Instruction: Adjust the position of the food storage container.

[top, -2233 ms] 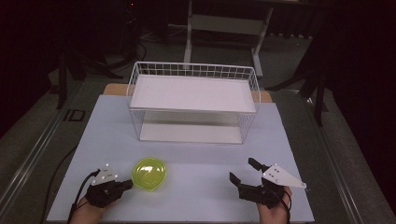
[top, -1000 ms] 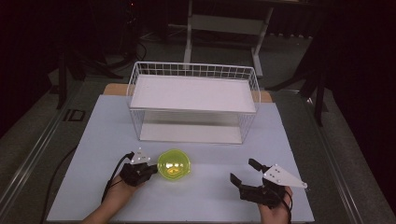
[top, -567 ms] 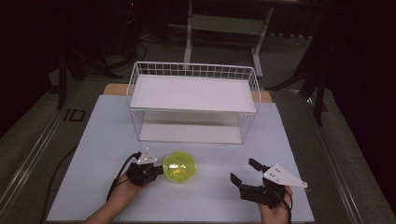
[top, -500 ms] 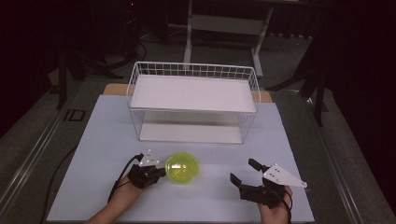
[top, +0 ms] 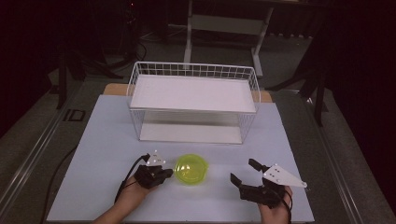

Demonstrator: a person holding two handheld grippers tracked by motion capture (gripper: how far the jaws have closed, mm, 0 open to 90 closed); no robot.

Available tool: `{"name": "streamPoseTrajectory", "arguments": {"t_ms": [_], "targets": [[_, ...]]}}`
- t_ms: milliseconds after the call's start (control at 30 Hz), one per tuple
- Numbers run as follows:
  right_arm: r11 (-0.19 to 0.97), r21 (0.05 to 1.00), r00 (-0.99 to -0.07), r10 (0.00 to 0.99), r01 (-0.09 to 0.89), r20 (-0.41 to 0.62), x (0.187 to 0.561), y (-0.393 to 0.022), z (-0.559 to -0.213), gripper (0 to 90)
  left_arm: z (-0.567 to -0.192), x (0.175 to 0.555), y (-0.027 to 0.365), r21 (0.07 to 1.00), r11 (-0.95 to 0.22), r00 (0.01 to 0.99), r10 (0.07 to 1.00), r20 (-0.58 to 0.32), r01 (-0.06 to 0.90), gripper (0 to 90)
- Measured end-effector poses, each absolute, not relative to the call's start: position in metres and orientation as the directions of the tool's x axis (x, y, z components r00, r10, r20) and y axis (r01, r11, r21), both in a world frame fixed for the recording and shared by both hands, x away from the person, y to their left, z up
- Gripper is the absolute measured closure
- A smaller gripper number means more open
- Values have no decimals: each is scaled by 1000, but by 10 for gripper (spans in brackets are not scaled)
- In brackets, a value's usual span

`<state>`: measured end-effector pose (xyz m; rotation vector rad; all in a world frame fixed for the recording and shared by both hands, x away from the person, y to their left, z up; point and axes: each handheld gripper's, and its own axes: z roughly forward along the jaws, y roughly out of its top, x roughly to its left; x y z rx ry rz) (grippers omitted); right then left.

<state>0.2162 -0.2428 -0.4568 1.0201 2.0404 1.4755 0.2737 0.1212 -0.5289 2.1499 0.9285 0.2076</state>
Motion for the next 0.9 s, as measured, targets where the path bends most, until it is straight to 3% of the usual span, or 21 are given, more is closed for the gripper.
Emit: {"name": "streamPoseTrajectory", "arguments": {"t_ms": [900], "targets": [[168,933,-649,756,317,84,215,-244,-457,145,-534,276,68,711,-476,783,598,-171,518,896]]}}
